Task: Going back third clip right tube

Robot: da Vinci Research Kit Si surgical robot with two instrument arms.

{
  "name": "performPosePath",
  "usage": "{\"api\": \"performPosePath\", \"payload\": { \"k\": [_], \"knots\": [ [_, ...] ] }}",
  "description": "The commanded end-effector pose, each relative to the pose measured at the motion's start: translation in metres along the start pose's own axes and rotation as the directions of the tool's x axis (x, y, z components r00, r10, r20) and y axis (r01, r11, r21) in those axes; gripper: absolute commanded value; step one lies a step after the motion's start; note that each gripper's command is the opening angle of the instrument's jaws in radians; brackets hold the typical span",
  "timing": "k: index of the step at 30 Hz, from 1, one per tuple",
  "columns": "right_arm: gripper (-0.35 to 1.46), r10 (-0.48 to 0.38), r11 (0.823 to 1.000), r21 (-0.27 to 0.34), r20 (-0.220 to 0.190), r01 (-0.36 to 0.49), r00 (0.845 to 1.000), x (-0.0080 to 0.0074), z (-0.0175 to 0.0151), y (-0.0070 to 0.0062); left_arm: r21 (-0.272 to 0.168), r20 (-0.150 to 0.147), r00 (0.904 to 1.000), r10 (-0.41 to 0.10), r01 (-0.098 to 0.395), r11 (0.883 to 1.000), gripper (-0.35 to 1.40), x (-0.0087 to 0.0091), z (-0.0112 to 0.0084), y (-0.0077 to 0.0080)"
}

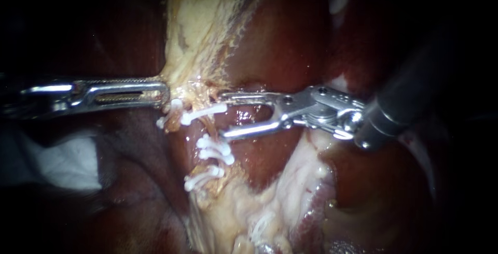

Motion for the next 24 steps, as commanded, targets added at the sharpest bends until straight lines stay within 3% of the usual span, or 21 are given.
{"api": "performPosePath", "payload": {
  "k": [1, 7, 12, 18, 24],
  "knots": [
    [0.6, -0.012, 1.0, 0.004, 0.016, 0.012, 1.0, 0.0, -0.0005, -0.0004, 0.001, 0.0, 1.0, 0.0, 0.0, 1.0, -0.35, 0.0, 0.0, 0.0],
    [0.6, -0.104, 0.995, 0.006, 0.073, 0.104, 0.992, 0.0013, -0.0047, -0.0029, 0.001, 0.0, 1.0, 0.0, 0.0, 1.0, -0.35, 0.0, 0.0, 0.0],
    [0.6, -0.152, 0.988, -0.018, 0.096, 0.155, 0.984, 0.0029, -0.008, -0.0048, -0.001, 0.001, 1.0, 0.001, -0.001, 1.0, -0.35, 0.0001, 0.0002, 0.0],
    [0.6, -0.173, 0.984, -0.031, 0.108, 0.177, 0.979, 0.0045, -0.0104, -0.0057, -0.001, 0.001, 1.0, 0.001, -0.001, 1.0, -0.35, 0.0002, 0.0003, 0.0],
    [0.6, -0.173, 0.984, -0.022, 0.111, 0.176, 0.979, 0.0047, -0.0112, -0.0067, -0.007, 0.001, 1.0, 0.006, -0.006, 1.0, -0.35, 0.001, 0.0011, 0.0003]
  ]
}}
